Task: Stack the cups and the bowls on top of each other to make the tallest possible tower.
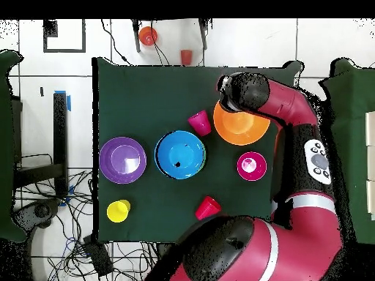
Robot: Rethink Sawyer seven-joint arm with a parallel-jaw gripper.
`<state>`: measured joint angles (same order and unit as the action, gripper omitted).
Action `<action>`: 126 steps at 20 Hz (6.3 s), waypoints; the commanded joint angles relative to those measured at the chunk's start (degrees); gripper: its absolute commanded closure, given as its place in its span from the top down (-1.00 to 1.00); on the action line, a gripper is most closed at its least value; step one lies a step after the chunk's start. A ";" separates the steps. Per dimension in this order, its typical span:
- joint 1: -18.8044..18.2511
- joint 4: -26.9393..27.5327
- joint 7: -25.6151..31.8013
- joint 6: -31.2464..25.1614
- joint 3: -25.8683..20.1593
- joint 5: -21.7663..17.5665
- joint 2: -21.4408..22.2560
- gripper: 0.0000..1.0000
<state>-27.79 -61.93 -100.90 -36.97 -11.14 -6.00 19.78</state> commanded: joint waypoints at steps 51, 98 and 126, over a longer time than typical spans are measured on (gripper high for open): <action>-0.18 9.52 6.24 -4.04 -4.03 -3.74 -10.70 1.00; 1.18 1.32 4.58 -5.38 -2.11 -4.83 1.13 -1.00; 6.17 -7.57 -1.20 -6.49 3.99 -8.43 13.51 -1.00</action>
<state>-25.59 -65.70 -100.90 -41.78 -8.60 -9.91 29.61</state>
